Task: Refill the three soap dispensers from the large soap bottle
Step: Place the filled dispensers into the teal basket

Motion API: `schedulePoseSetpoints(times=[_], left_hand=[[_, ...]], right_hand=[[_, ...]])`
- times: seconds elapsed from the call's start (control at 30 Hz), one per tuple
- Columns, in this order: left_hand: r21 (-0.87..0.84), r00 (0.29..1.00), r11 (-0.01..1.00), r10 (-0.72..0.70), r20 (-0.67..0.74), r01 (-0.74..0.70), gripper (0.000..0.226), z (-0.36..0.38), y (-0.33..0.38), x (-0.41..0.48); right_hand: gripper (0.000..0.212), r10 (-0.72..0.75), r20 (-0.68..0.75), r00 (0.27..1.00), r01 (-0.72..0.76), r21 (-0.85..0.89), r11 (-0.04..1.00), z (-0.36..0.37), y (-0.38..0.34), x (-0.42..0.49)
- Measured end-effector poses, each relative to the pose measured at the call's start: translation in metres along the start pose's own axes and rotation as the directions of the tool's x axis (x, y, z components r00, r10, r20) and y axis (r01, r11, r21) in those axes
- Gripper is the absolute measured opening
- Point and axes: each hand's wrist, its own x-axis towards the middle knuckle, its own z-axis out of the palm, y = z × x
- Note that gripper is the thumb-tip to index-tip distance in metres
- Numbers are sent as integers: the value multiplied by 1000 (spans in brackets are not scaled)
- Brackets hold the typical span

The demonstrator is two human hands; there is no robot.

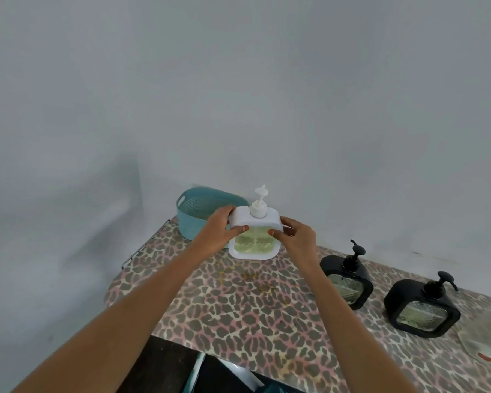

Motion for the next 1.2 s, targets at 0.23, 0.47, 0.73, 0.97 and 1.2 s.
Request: schedulePoseSetpoints(times=[0.23,0.47,0.73,0.97,1.2], left_hand=[[-44,989,999,-17,-148,11,47,-30,1,10],[-82,954,996,-55,-295,32,50,-52,-8,28],[-48,941,996,-82,-327,70,55,-72,-35,58],[-34,932,991,-130,-339,126,58,-68,-67,77],[98,930,975,-154,-334,197,71,-53,-97,79]], right_hand=[[27,-76,-35,996,76,-12,997,22,-23,24],[20,-147,-14,989,145,-87,985,50,-40,64],[15,-130,29,991,133,-150,980,90,-38,106],[14,-129,72,989,142,-214,966,126,-21,135],[14,-125,133,983,153,-231,961,165,2,148]])
